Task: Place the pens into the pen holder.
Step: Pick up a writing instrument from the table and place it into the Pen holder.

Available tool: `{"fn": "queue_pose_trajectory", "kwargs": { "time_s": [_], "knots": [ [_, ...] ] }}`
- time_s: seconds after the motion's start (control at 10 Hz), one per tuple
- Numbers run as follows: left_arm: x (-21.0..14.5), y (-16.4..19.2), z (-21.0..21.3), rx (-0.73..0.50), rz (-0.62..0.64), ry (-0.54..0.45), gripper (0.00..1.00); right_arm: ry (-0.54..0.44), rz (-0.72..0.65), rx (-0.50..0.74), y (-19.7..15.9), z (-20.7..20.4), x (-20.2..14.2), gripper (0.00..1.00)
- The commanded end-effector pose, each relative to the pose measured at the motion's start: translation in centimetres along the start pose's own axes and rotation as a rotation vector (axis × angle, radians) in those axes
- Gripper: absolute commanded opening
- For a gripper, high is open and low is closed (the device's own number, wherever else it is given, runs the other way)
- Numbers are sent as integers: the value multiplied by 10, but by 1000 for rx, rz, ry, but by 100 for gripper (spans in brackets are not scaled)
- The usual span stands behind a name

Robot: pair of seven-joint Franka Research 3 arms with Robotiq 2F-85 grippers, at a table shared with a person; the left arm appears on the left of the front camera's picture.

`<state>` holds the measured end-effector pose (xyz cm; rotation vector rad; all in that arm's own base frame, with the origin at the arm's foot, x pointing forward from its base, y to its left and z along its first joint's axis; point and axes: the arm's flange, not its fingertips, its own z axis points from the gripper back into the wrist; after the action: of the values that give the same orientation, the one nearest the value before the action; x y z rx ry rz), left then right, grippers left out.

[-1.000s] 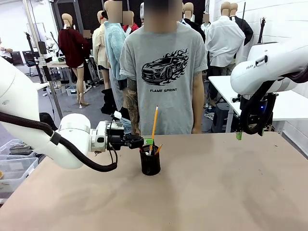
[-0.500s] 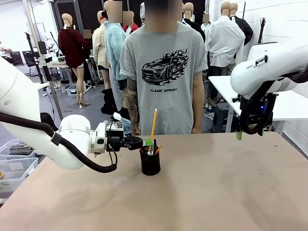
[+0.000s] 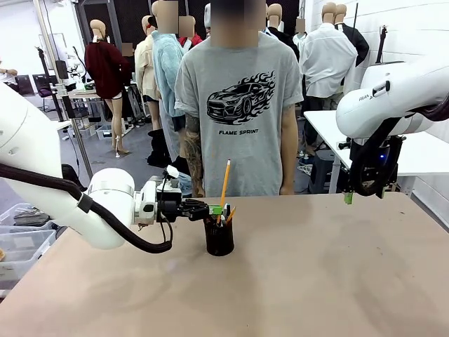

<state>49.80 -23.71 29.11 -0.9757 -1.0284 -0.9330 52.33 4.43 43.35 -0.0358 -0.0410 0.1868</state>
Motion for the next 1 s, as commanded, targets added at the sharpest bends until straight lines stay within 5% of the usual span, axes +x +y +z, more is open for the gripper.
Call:
{"fn": "queue_pose_trajectory", "kwargs": {
  "time_s": [0.0, 0.2, 0.5, 0.9],
  "knots": [
    [-11, 0, -5, 43, -19, 5, 0, 5, 0, -1, 0, 0, 0, 100],
    [-11, 0, -4, 47, -25, 7, 3, 5, 0, -1, 0, 0, 0, 100],
    [-9, -1, -4, 41, -31, 10, 44, 5, 0, -1, 0, 0, 0, 100],
    [-7, -3, -3, 39, -37, -4, 44, 5, 0, -1, 0, 0, 0, 100]
  ]
}}
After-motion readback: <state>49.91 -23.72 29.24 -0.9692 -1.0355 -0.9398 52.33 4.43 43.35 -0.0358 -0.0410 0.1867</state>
